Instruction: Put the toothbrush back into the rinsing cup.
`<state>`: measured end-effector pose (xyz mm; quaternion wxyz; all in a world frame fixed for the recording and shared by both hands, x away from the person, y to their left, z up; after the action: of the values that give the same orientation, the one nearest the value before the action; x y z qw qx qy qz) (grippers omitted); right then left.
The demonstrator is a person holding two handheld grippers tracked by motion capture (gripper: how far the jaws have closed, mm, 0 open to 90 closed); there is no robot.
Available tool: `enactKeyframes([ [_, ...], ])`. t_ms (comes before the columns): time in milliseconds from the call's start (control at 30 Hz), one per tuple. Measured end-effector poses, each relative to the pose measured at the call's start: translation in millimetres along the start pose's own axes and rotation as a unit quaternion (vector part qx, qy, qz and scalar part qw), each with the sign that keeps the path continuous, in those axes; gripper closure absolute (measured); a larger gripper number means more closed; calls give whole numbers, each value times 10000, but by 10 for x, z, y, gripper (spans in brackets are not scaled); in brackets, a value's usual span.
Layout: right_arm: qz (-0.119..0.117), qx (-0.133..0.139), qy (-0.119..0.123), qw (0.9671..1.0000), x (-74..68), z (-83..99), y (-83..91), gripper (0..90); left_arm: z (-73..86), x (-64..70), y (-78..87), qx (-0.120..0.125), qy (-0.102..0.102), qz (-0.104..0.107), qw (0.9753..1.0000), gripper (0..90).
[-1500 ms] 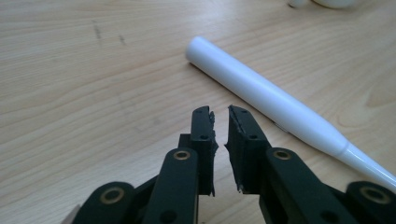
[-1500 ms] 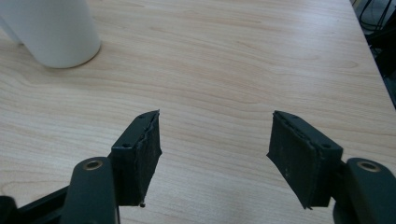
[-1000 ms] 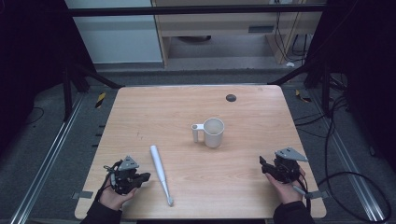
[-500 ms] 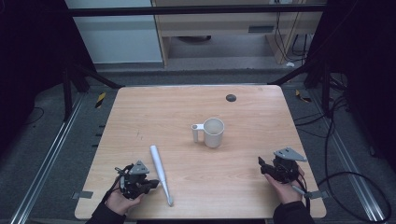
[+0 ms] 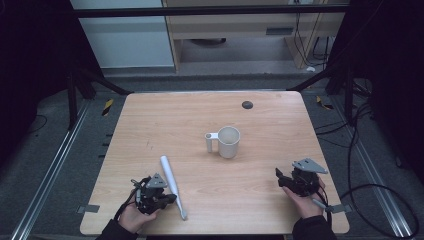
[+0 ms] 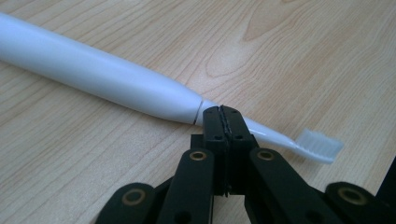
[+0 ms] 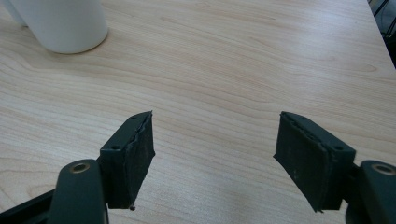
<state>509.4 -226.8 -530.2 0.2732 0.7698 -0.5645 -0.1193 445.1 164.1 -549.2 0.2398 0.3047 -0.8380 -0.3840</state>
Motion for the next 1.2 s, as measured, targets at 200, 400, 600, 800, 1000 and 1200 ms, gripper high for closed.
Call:
enactKeyframes([
  [200, -21, 32, 31, 10000, -12, -6, -5, 276, -45, 35, -53, -13, -62, 11, 10000, 892],
  [400, -25, 35, 34, 10000, -14, -6, -8, 271, -115, 76, -153, -44, -94, 40, 9999, 892],
  [600, -33, 43, 58, 10000, -17, -6, -14, 270, -159, 116, -208, -62, -159, 50, 9998, 893],
  [800, -26, 47, 67, 10000, -15, -5, -17, 270, -190, 154, -266, -79, -204, 57, 9997, 893],
  [1000, -20, 44, 46, 10000, -11, -5, -13, 270, -263, 102, -165, 111, -154, 4, 9998, 892],
  [1200, -22, 46, 55, 10000, -12, -7, -17, 271, -434, -149, 1, 465, 34, -291, 9985, 893],
])
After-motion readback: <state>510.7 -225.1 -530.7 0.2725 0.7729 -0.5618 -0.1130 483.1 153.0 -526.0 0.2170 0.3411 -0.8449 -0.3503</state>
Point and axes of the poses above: each handheld gripper's, and its own axes: y roughly backward along the jaws, z roughly out of its underside, x roughly to its right, the point moved 9 cm from there along -y, roughly forward along the jaws, and after that the axes turned 5 degrees about y, right-handed, at the moved point
